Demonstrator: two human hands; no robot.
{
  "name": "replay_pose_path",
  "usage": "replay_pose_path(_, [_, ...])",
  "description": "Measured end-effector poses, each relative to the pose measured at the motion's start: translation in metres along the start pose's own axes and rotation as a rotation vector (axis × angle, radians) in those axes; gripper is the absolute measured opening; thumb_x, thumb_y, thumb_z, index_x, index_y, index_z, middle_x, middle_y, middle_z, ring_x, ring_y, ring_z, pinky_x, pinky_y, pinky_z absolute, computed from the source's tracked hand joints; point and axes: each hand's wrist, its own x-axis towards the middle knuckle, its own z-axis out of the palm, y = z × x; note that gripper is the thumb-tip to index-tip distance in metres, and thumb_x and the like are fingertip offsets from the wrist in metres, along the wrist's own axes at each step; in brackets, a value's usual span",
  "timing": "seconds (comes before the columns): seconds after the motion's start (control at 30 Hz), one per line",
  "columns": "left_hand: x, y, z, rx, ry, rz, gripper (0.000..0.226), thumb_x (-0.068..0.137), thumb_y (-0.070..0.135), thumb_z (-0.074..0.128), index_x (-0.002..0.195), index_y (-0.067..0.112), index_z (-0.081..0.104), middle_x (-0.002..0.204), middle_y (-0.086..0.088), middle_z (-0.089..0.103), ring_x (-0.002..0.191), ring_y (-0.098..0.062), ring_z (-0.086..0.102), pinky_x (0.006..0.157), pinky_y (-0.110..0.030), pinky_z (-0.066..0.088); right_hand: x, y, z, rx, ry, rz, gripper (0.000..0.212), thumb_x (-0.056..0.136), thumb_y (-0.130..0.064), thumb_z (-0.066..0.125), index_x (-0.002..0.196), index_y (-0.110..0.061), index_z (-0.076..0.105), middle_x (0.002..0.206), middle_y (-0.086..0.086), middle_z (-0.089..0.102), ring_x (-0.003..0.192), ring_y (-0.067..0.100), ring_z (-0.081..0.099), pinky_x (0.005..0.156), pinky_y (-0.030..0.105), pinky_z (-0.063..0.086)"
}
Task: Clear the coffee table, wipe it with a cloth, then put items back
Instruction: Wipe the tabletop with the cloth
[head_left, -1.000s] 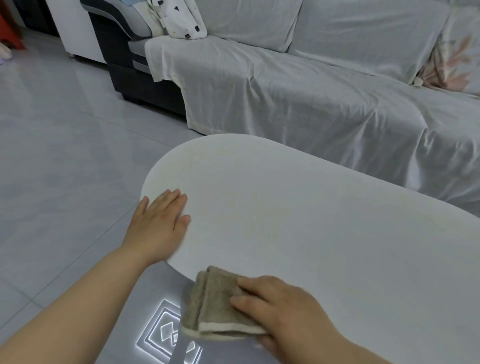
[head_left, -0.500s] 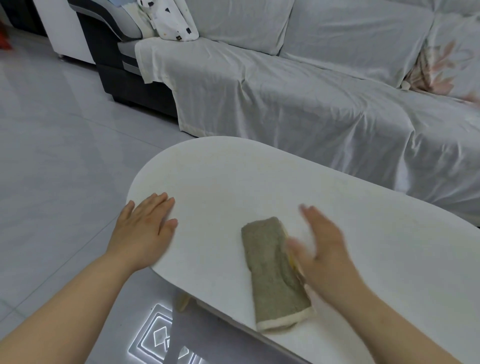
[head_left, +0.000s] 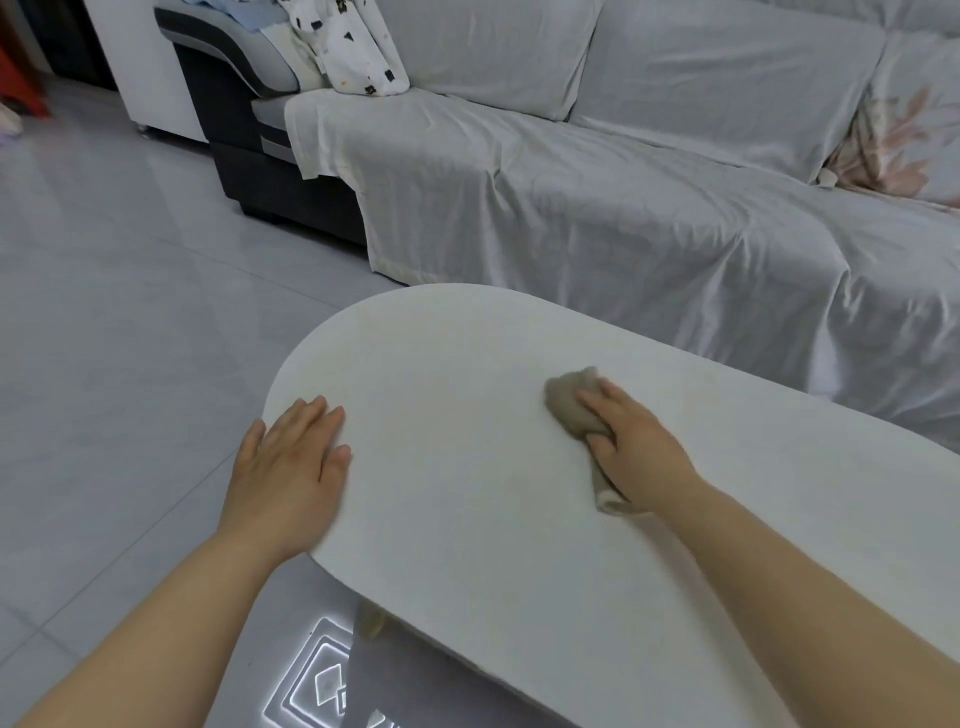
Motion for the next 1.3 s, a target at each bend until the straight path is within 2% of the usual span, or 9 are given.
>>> replay_pose_path(0.07, [-0.001, 0.001, 0.001, -0.040, 0.056, -0.028, 0.049, 0.092, 0.024, 0.031, 0.139, 0.016, 0.023, 0.153, -0.004, 0.020, 0.141, -0.016, 0.011, 0.112, -0.034, 0.000, 0.005, -0.013, 0.014, -0.015, 0.022, 0.059, 0.049, 0.087, -0.007, 0.045, 0.134, -0.019, 0.039, 0.153, 0.009, 0.019, 0.138, 0.024, 0.025, 0.106, 0.021, 0.019])
replay_pose_path(0.23, [-0.005, 0.001, 0.004, -0.115, 0.156, -0.153, 0.054, 0.091, 0.022, 0.033, 0.141, 0.010, 0.015, 0.153, -0.008, 0.019, 0.141, -0.021, 0.010, 0.112, -0.034, 0.000, -0.025, -0.061, 0.049, 0.020, -0.225, -0.683, 0.039, 0.071, -0.005, 0.052, 0.108, -0.011, 0.064, 0.124, 0.022, 0.058, 0.112, 0.036, 0.056, 0.093, 0.042, 0.042])
replay_pose_path(0.37, [-0.004, 0.000, 0.006, -0.162, 0.133, -0.183, 0.057, 0.091, 0.023, 0.034, 0.141, 0.009, 0.011, 0.153, -0.009, 0.017, 0.142, -0.020, 0.008, 0.112, -0.031, 0.000, 0.043, -0.044, 0.037, 0.087, -0.202, -0.404, 0.045, 0.079, 0.006, 0.047, 0.121, -0.008, 0.055, 0.144, 0.019, 0.035, 0.129, 0.030, 0.042, 0.102, 0.013, 0.023])
replay_pose_path(0.47, [-0.004, -0.002, 0.007, -0.179, 0.139, -0.181, 0.059, 0.090, 0.023, 0.035, 0.141, 0.011, 0.008, 0.153, -0.009, 0.018, 0.141, -0.020, 0.008, 0.112, -0.031, 0.000, 0.097, -0.053, 0.053, 0.076, -0.057, -0.137, 0.047, 0.082, 0.005, 0.043, 0.125, -0.011, 0.051, 0.148, 0.012, 0.032, 0.135, 0.026, 0.031, 0.103, 0.021, 0.020])
replay_pose_path(0.7, [-0.003, -0.002, 0.007, -0.133, 0.142, -0.163, 0.059, 0.089, 0.023, 0.038, 0.141, 0.011, 0.013, 0.153, -0.009, 0.017, 0.141, -0.021, 0.010, 0.114, -0.033, 0.004, 0.116, -0.120, 0.107, 0.218, -0.349, -0.474, 0.048, 0.079, 0.006, 0.045, 0.123, -0.011, 0.053, 0.147, 0.011, 0.035, 0.133, 0.025, 0.034, 0.103, 0.013, 0.018])
replay_pose_path(0.77, [-0.002, -0.003, 0.007, -0.106, 0.133, -0.154, 0.054, 0.090, 0.024, 0.037, 0.140, 0.013, 0.018, 0.153, -0.007, 0.017, 0.142, -0.020, 0.008, 0.114, -0.034, 0.004, 0.137, -0.094, 0.090, 0.322, -0.344, -0.305, 0.048, 0.081, 0.008, 0.041, 0.125, -0.010, 0.051, 0.132, 0.010, 0.050, 0.110, 0.023, 0.053, 0.081, 0.002, 0.041])
replay_pose_path(0.83, [-0.002, -0.003, 0.008, -0.081, 0.113, -0.156, 0.051, 0.090, 0.025, 0.035, 0.139, 0.015, 0.023, 0.153, -0.006, 0.017, 0.142, -0.020, 0.007, 0.114, -0.034, 0.003, 0.153, -0.056, 0.069, 0.364, -0.214, -0.068, 0.047, 0.084, 0.003, 0.038, 0.126, -0.015, 0.049, 0.116, 0.008, 0.056, 0.085, 0.018, 0.055, 0.057, 0.006, 0.047])
replay_pose_path(0.97, [-0.001, -0.005, 0.009, -0.065, 0.112, -0.160, 0.050, 0.090, 0.026, 0.035, 0.138, 0.016, 0.027, 0.153, -0.006, 0.018, 0.142, -0.020, 0.007, 0.115, -0.035, 0.004, 0.168, 0.006, 0.043, -0.004, -0.003, 0.251, 0.046, 0.086, -0.002, 0.038, 0.129, -0.014, 0.044, 0.145, 0.013, 0.032, 0.128, 0.030, 0.036, 0.102, 0.031, 0.033])
replay_pose_path(1.3, [-0.003, 0.001, 0.002, -0.117, 0.100, -0.165, 0.055, 0.086, 0.035, 0.030, 0.132, 0.006, 0.038, 0.148, -0.016, 0.028, 0.139, -0.029, 0.018, 0.114, -0.039, 0.011, 0.036, -0.063, 0.058, 0.174, -0.233, -0.404, 0.045, 0.080, 0.003, 0.049, 0.121, -0.012, 0.055, 0.144, 0.014, 0.038, 0.132, 0.027, 0.037, 0.102, 0.016, 0.018])
